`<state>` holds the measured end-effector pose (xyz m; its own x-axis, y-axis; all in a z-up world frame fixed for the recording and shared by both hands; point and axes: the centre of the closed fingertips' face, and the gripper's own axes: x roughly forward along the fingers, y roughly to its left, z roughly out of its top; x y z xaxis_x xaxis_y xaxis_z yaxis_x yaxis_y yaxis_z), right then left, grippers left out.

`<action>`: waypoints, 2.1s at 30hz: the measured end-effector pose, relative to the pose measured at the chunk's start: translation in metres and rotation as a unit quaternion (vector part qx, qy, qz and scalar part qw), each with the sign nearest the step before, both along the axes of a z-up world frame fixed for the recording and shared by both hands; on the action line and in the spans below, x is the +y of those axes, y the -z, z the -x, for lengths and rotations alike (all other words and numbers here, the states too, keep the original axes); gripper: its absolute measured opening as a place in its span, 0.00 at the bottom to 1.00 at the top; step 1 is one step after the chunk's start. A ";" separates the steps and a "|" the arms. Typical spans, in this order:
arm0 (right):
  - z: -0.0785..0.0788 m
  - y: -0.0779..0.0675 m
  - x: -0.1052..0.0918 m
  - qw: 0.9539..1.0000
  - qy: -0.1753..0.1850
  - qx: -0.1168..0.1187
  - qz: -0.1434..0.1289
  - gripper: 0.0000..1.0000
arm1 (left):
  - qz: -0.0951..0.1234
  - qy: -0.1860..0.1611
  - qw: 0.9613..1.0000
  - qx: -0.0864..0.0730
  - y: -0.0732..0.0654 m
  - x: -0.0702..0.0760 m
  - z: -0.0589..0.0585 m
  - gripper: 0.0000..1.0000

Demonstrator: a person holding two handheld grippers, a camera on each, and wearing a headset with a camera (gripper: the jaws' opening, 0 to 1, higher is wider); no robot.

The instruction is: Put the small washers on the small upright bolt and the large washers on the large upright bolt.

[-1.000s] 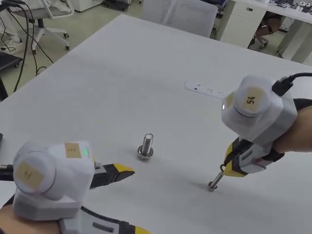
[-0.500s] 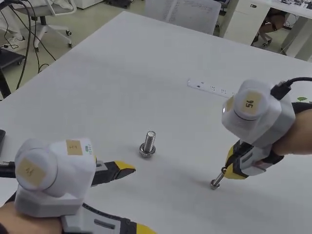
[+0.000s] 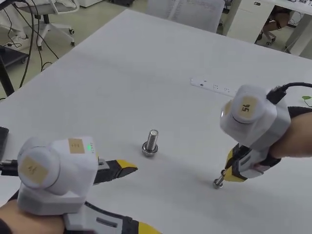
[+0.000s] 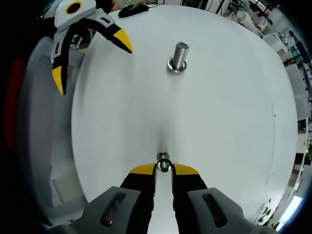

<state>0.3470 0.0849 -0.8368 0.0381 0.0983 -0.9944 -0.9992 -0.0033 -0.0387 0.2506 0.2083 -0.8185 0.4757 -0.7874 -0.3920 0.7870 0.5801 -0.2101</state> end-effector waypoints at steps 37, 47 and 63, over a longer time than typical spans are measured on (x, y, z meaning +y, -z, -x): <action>0.000 0.030 0.001 1.000 0.002 0.007 0.003 0.14 | -0.001 -0.002 1.000 0.007 0.004 0.002 0.000 0.79; 0.000 0.031 0.001 1.000 0.005 0.009 -0.001 0.17 | -0.002 -0.004 1.000 0.006 0.003 0.001 0.000 0.79; -0.004 0.032 0.002 1.000 0.015 0.006 -0.017 0.34 | -0.002 -0.003 1.000 0.008 0.005 0.001 -0.001 0.79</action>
<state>0.3512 0.0865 -0.8686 0.0292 0.1306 -0.9910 -0.9993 0.0273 -0.0259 0.2513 0.2093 -0.8235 0.4743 -0.7823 -0.4039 0.7794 0.5864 -0.2206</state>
